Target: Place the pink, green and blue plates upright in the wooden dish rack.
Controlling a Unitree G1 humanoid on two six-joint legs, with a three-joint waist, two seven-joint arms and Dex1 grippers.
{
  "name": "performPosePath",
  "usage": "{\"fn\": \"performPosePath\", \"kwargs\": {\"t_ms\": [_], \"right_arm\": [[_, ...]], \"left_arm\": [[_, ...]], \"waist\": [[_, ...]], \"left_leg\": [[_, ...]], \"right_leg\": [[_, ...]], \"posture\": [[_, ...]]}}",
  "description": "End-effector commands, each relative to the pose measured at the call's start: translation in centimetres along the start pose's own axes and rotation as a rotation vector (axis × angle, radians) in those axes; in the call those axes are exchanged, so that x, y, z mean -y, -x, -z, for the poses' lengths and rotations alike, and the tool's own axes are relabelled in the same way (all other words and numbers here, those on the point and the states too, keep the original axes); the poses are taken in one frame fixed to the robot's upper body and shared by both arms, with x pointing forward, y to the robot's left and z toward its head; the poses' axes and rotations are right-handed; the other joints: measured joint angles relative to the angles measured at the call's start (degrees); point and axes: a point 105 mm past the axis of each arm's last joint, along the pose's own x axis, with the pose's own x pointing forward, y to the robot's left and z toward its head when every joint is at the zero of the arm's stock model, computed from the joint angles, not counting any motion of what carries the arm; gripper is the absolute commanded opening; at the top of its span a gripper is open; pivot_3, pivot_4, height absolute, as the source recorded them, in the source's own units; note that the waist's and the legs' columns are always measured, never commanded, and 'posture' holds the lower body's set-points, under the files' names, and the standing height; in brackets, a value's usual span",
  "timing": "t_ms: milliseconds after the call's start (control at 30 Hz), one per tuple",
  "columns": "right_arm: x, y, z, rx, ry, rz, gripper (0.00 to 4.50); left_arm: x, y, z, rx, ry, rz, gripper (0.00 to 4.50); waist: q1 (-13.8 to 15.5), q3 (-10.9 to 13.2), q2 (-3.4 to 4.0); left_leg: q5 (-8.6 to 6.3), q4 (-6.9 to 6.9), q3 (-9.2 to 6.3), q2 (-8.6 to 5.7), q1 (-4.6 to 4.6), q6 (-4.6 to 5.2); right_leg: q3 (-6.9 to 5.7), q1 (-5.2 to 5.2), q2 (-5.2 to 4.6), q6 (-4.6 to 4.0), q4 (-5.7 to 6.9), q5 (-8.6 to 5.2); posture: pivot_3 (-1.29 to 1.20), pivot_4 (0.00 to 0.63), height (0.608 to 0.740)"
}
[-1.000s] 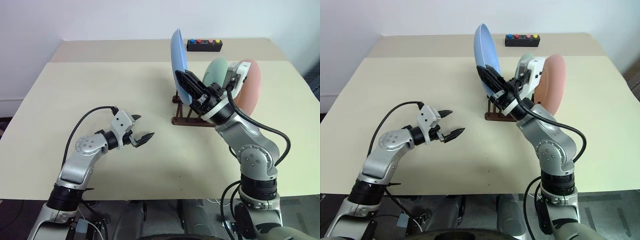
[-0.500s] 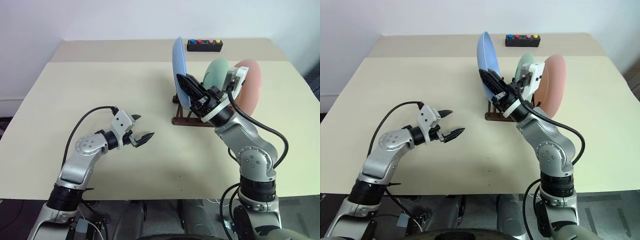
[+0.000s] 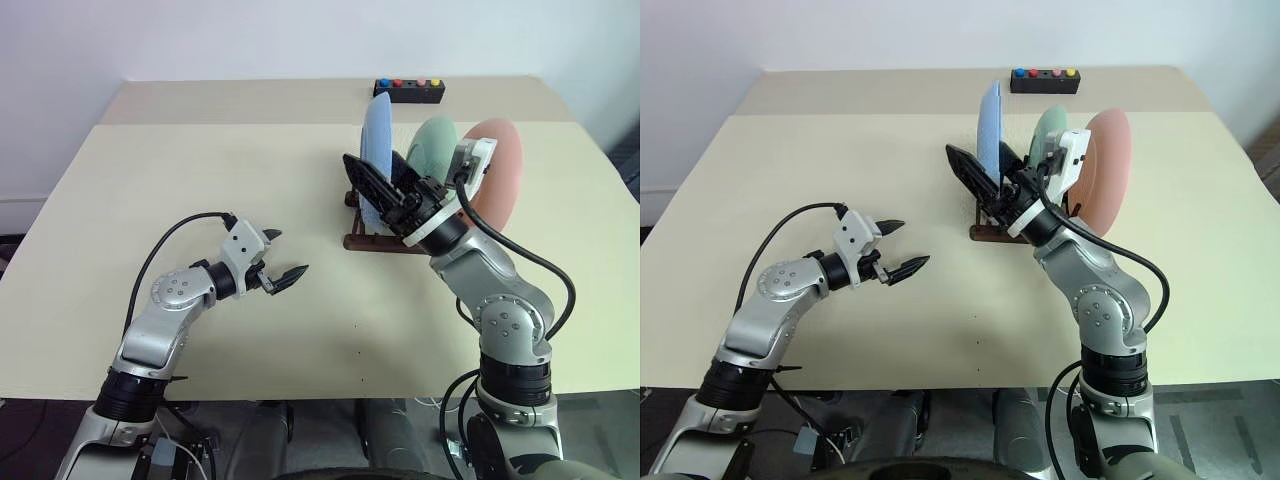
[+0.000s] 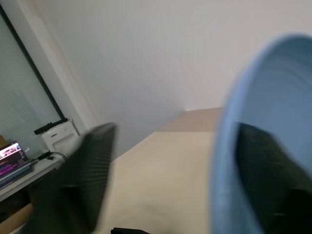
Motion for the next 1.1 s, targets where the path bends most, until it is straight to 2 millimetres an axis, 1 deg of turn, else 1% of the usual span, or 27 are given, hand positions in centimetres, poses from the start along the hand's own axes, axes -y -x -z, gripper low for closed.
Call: {"fn": "performPosePath", "kwargs": {"t_ms": [33,533,800,900,1100], "right_arm": [[-0.2,0.2,-0.9,0.042,0.017,-0.005,4.47],[0.7,0.8,-1.8,0.004,0.145,0.023,4.47],[0.4,1.0,-3.3,-0.01,0.281,0.013,4.47],[0.4,1.3,-3.8,-0.027,0.349,0.013,4.47],[0.2,2.4,-5.4,-0.023,0.451,0.008,4.47]], "left_arm": [[0.3,-0.1,-1.3,0.036,-0.041,0.007,4.5],[0.5,-0.2,-1.2,0.036,-0.038,0.017,4.5],[0.6,-0.3,-1.2,0.038,-0.034,0.022,4.5],[0.6,-0.4,-1.2,0.039,-0.034,0.022,4.5],[0.7,-0.4,-1.1,0.04,-0.032,0.024,4.5]], "waist": [[0.0,0.0,0.0],[0.0,0.0,0.0],[0.0,0.0,0.0],[0.1,0.0,0.0],[0.1,0.0,0.0]], "left_leg": [[0.0,0.0,0.0,0.0,0.0,0.0],[0.0,0.0,0.01,0.0,0.0,0.0],[0.0,0.0,0.01,0.0,-0.01,0.0],[0.0,0.0,0.01,0.0,-0.01,0.0],[0.0,0.0,0.01,0.0,-0.01,0.0]], "right_leg": [[0.0,0.0,0.0,0.0,0.0,0.0],[0.0,0.0,0.0,0.0,0.0,0.0],[0.0,0.0,0.0,0.0,-0.02,0.0],[0.0,0.0,0.0,0.0,-0.03,0.0],[0.0,0.01,0.0,0.0,-0.03,0.0]], "posture": [[0.0,0.15,0.74],[0.0,0.15,0.74],[0.0,0.15,0.74],[0.0,0.15,0.74],[0.0,0.15,0.74]]}}
